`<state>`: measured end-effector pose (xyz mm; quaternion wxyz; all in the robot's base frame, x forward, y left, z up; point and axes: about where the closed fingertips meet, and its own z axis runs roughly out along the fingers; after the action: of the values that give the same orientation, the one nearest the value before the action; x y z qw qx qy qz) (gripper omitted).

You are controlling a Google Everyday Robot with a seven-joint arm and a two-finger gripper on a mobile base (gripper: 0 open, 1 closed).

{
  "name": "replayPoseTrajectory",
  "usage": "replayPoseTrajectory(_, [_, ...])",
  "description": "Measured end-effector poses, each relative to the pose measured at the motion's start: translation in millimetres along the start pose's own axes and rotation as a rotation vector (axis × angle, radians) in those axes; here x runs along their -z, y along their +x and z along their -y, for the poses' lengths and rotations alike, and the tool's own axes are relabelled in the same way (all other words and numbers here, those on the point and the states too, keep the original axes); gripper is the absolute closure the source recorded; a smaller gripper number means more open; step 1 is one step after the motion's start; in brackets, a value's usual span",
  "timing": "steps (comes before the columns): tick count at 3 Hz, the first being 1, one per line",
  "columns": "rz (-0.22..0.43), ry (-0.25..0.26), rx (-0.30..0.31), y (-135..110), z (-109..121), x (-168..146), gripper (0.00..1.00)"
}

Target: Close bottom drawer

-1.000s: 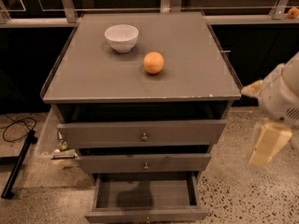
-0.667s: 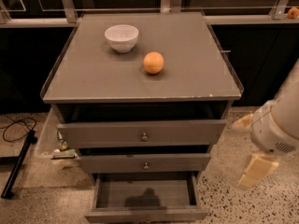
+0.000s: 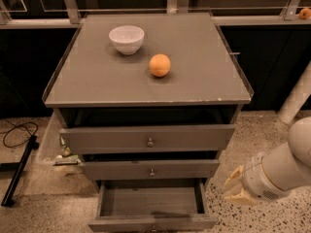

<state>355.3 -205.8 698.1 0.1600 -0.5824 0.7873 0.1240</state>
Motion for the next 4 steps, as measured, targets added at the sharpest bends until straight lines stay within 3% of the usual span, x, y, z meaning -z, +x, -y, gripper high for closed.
replayPoseTrajectory(1, [0.007, 0.010, -0.004, 0.7, 4.0, -4.6, 0.89])
replayPoseTrajectory(2, [0.006, 0.010, -0.004, 0.6, 3.6, -4.3, 1.00])
replayPoseTrajectory(3, [-0.013, -0.006, -0.040, 13.6, 2.6, -33.4, 1.00])
replayPoseTrajectory(4, [0.002, -0.024, -0.110, 44.4, 8.8, -92.4, 1.00])
